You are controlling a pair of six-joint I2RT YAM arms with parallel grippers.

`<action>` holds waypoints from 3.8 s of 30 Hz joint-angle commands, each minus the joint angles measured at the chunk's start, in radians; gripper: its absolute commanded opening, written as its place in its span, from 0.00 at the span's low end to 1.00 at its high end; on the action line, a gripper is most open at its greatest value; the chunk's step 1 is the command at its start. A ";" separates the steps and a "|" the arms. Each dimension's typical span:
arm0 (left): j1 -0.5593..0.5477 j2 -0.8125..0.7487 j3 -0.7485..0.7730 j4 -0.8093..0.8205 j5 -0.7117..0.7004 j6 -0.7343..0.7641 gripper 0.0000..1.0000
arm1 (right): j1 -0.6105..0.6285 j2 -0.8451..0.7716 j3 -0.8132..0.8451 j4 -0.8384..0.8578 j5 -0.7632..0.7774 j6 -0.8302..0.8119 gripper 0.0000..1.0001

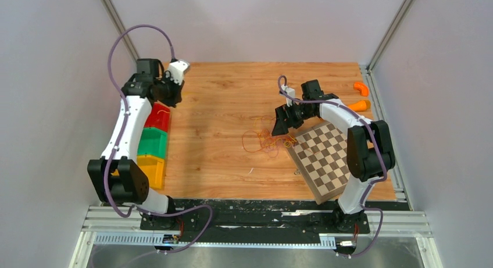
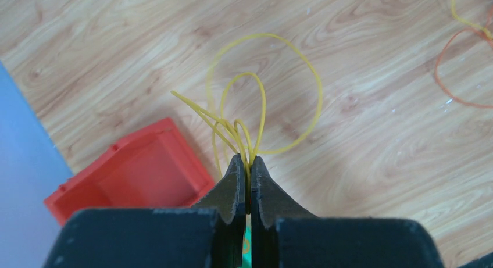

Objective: Untangle the cables

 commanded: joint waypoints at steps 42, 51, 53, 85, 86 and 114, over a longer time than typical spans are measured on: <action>0.666 -0.235 -0.074 -0.749 0.090 0.812 0.00 | 0.030 -0.127 -0.083 -0.011 -0.044 0.019 0.91; 0.707 -0.266 -0.345 -0.517 -0.077 0.786 0.00 | 0.032 -0.154 -0.100 -0.011 -0.033 0.011 0.91; 0.708 -0.259 -0.402 -0.469 -0.106 0.789 0.00 | 0.033 -0.160 -0.110 -0.011 -0.029 0.003 0.91; 0.734 -0.295 -0.088 -0.785 -0.067 0.731 0.00 | 0.041 -0.137 -0.058 -0.063 -0.026 0.011 0.91; 0.736 -0.303 -0.081 -0.791 -0.073 0.729 0.00 | 0.043 -0.139 -0.058 -0.066 -0.026 0.011 0.91; 0.745 -0.022 -0.412 -0.284 0.100 0.761 0.00 | 0.060 -0.170 -0.081 -0.085 0.006 0.010 0.91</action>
